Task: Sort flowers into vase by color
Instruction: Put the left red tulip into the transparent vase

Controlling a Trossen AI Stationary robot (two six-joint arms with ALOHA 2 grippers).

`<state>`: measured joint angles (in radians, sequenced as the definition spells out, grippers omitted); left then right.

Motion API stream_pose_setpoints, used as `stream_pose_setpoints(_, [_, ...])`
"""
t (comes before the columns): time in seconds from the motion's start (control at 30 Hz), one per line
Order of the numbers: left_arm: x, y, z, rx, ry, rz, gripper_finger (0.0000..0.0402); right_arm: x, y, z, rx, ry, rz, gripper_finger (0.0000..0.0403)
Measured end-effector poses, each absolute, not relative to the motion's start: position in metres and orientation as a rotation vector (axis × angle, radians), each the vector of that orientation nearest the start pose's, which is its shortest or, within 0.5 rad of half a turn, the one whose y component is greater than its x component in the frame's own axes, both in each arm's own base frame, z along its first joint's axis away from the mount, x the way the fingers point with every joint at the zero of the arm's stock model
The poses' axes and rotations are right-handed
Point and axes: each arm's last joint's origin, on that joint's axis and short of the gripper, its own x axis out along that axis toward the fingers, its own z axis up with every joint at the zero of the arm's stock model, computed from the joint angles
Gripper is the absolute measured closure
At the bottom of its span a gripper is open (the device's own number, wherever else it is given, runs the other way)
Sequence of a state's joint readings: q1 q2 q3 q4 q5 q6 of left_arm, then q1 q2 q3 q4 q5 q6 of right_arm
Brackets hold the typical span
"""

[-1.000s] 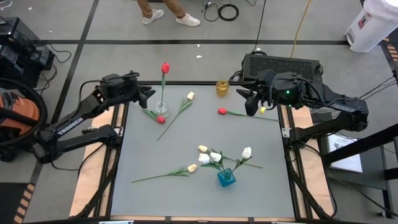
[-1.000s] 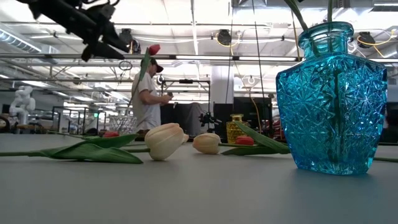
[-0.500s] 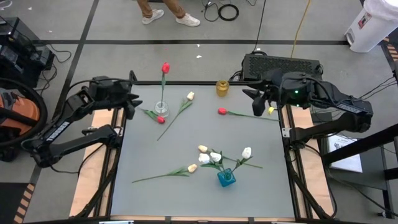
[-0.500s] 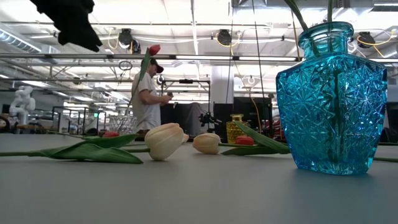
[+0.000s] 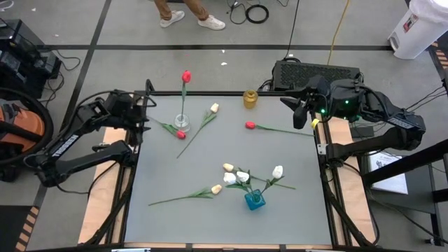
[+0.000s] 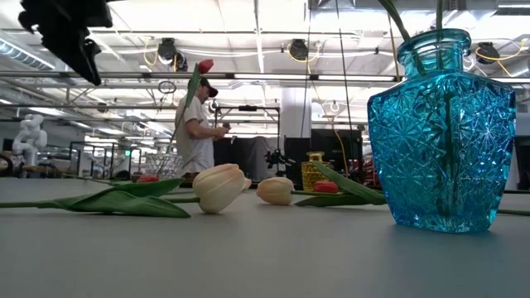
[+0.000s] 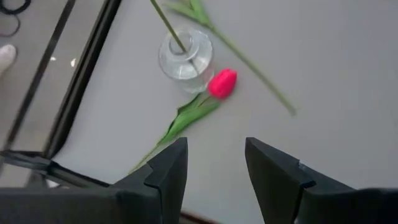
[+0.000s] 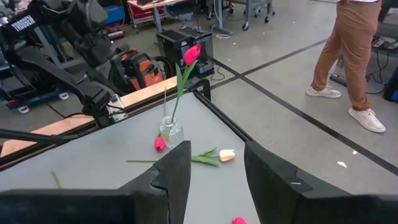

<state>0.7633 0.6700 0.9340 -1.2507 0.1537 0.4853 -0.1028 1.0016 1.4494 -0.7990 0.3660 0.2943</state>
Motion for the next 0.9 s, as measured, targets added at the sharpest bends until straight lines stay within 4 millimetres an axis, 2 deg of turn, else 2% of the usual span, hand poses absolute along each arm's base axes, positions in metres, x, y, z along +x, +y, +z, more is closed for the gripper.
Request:
stream_pose_setpoints(0.3, [0.083, 0.077, 0.299, 0.174, 1.184, 0.231, 0.0233, 0.16, -0.027, 0.453, 0.277, 0.271, -0.515, 0.0261])
stream_pose_setpoints(0.67, [0.105, 0.099, 0.282, 0.167, 1.322, 0.143, 0.0233, 0.16, -0.027, 0.453, 0.277, 0.271, -0.513, 0.0261])
stream_pose_setpoints(0.9, [0.117, 0.11, 0.271, 0.171, 1.299, 0.143, 0.0233, 0.16, -0.027, 0.453, 0.277, 0.272, -0.513, 0.0261])
